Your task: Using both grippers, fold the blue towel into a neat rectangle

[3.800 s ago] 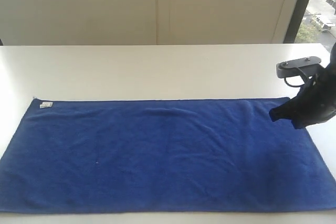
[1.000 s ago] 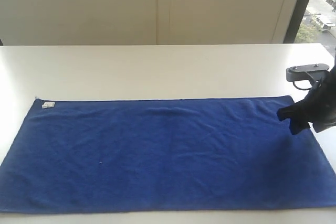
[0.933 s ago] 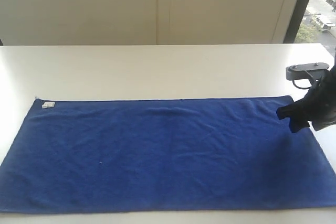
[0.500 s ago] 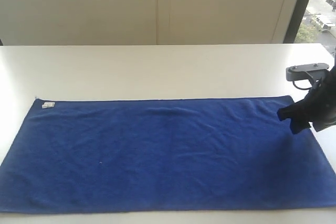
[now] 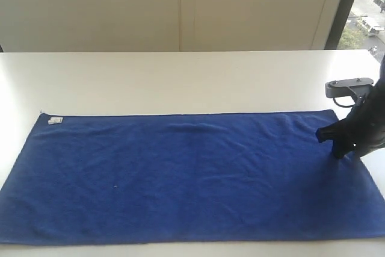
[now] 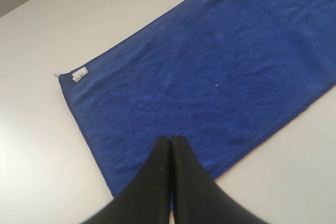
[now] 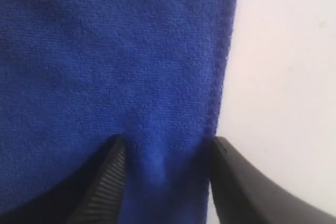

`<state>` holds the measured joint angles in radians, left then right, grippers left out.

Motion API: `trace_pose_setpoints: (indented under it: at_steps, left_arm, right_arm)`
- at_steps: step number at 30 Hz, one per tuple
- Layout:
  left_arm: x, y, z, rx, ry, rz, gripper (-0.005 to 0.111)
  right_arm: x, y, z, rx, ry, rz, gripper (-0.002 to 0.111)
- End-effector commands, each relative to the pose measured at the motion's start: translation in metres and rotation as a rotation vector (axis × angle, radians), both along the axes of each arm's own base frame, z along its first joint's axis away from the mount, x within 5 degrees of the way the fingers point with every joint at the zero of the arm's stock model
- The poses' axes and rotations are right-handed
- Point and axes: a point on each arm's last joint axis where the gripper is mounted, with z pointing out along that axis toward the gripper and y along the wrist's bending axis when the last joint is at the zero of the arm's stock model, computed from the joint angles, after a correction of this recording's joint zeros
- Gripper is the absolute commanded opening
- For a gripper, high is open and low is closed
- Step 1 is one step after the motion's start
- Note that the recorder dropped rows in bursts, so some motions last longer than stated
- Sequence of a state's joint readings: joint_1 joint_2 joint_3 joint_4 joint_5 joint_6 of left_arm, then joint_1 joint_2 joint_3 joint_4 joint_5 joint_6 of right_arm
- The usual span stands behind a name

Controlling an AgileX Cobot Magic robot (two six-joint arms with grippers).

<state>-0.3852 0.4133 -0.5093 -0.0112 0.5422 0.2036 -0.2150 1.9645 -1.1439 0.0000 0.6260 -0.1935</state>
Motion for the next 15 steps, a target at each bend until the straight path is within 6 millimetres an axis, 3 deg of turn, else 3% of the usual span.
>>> trace_pose_setpoints:
  at_steps: [1,8,15]
  left_arm:
    - [-0.001,-0.001,-0.002,-0.016,0.004,-0.010,0.000]
    - [-0.001,-0.001,-0.002,-0.016,0.004,-0.010,0.000]
    - [-0.001,-0.001,-0.002,-0.016,0.004,-0.010,0.000]
  right_arm:
    - [-0.003,-0.003,-0.021,0.002,0.073,0.017,0.040]
    - [-0.004,-0.008,-0.023,-0.048,0.090,0.044,0.015]
    - [-0.010,-0.041,-0.016,-0.244,0.143,-0.054,0.000]
